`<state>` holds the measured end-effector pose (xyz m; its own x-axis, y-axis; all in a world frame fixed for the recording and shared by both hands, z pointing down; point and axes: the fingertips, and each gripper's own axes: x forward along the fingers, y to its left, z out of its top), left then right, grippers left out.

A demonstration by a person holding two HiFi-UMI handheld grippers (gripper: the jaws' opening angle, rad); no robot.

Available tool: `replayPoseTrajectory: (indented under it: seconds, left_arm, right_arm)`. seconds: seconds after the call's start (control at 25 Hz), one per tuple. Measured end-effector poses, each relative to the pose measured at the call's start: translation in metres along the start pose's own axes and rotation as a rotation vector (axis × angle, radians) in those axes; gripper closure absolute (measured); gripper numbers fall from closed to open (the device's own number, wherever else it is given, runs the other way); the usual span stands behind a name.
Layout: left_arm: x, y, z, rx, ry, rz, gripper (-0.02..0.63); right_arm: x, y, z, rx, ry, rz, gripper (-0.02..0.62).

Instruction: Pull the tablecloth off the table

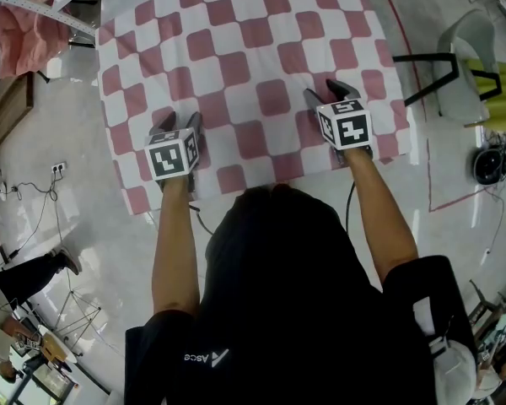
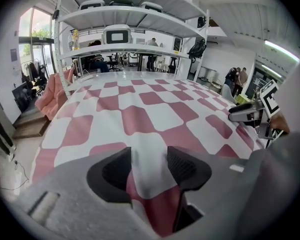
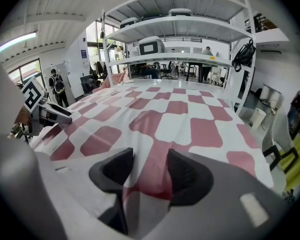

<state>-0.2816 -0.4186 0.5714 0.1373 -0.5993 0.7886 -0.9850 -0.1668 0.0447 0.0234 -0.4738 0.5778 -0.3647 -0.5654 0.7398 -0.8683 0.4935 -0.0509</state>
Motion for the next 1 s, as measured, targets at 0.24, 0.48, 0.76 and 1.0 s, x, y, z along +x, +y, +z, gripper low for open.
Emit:
replayPoseTrajectory:
  seconds: [0.24, 0.48, 0.76, 1.0]
  left_arm:
    - [0.001, -0.007, 0.002, 0.015, -0.007, -0.01, 0.451]
    - [0.004, -0.01, -0.001, 0.007, -0.012, -0.005, 0.543]
    - [0.005, -0.015, 0.003, -0.001, -0.025, 0.005, 0.597]
    - [0.002, -0.02, 0.0, -0.039, -0.056, -0.017, 0.597]
  right_arm:
    - [0.0, 0.006, 0.002, 0.004, -0.005, 0.007, 0.444]
    - [0.003, 0.013, -0.002, 0.017, 0.009, 0.012, 0.533]
    - [0.004, 0.017, 0.0, 0.035, 0.01, 0.035, 0.584]
    - [-0.002, 0.024, -0.002, 0.049, 0.002, 0.086, 0.588]
